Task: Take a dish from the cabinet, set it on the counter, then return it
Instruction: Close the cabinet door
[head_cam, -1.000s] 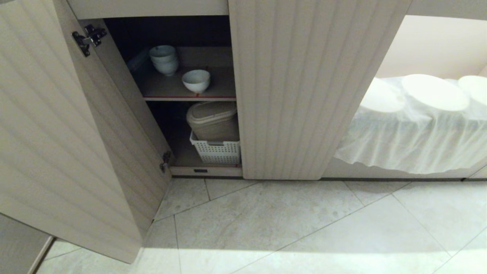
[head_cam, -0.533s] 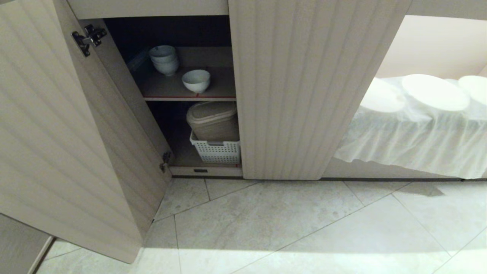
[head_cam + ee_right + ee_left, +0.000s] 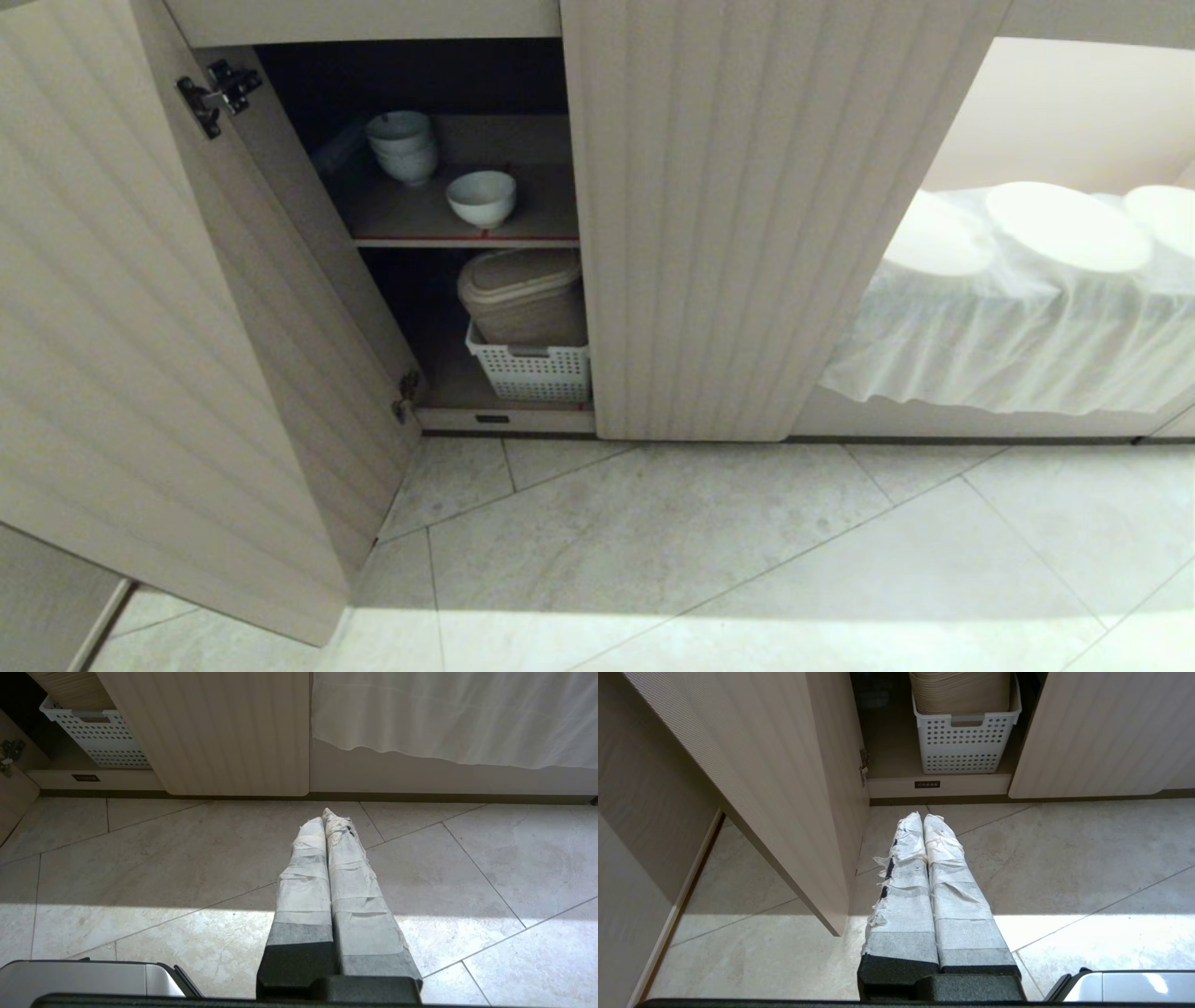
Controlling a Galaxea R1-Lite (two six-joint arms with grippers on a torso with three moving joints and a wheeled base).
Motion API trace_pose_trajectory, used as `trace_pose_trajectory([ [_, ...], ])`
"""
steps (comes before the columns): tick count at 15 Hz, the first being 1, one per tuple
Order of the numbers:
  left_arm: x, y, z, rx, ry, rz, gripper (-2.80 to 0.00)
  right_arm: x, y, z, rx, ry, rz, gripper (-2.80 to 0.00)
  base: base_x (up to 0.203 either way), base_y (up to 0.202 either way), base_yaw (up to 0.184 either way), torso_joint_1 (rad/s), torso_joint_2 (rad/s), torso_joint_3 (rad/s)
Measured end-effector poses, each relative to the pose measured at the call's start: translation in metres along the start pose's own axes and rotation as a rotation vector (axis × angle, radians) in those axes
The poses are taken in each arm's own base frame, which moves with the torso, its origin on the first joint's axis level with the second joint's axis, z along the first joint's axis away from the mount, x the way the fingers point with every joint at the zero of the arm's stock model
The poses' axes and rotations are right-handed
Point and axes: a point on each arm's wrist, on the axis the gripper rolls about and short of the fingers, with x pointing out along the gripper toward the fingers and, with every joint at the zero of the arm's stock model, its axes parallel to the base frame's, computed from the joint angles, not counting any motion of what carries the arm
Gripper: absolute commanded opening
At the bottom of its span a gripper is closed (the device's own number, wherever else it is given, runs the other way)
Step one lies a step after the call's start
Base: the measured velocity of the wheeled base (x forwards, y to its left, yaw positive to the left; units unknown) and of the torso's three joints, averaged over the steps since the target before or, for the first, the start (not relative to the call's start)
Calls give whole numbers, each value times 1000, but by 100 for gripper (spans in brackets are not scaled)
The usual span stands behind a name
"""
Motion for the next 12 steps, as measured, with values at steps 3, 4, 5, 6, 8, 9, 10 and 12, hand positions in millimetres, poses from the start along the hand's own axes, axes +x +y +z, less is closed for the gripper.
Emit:
trace_pose_trajectory([
  [3, 0, 0, 0, -1, 0, 0, -280, 0, 0, 0, 0, 0, 0, -280, 0, 0, 0, 0, 0, 0],
  [4, 0, 0, 0, -1, 0, 0, -280, 0, 0, 0, 0, 0, 0, -280, 0, 0, 0, 0, 0, 0],
  [5, 0, 0, 0, -1, 0, 0, -280, 0, 0, 0, 1, 0, 0, -280, 0, 0, 0, 0, 0, 0],
  [6, 0, 0, 0, -1, 0, 0, -280, 0, 0, 0, 0, 0, 0, -280, 0, 0, 0, 0, 0, 0],
  [8, 0, 0, 0, -1, 0, 0, -280, 0, 0, 0, 0, 0, 0, -280, 0, 0, 0, 0, 0, 0],
  [9, 0, 0, 0, -1, 0, 1, -280, 0, 0, 0, 0, 0, 0, -280, 0, 0, 0, 0, 0, 0],
  [10, 0, 0, 0, -2, 0, 0, -280, 0, 0, 0, 0, 0, 0, -280, 0, 0, 0, 0, 0, 0],
  [12, 0, 0, 0, 0, 0, 1, -280, 0, 0, 0, 0, 0, 1, -280, 0, 0, 0, 0, 0, 0],
])
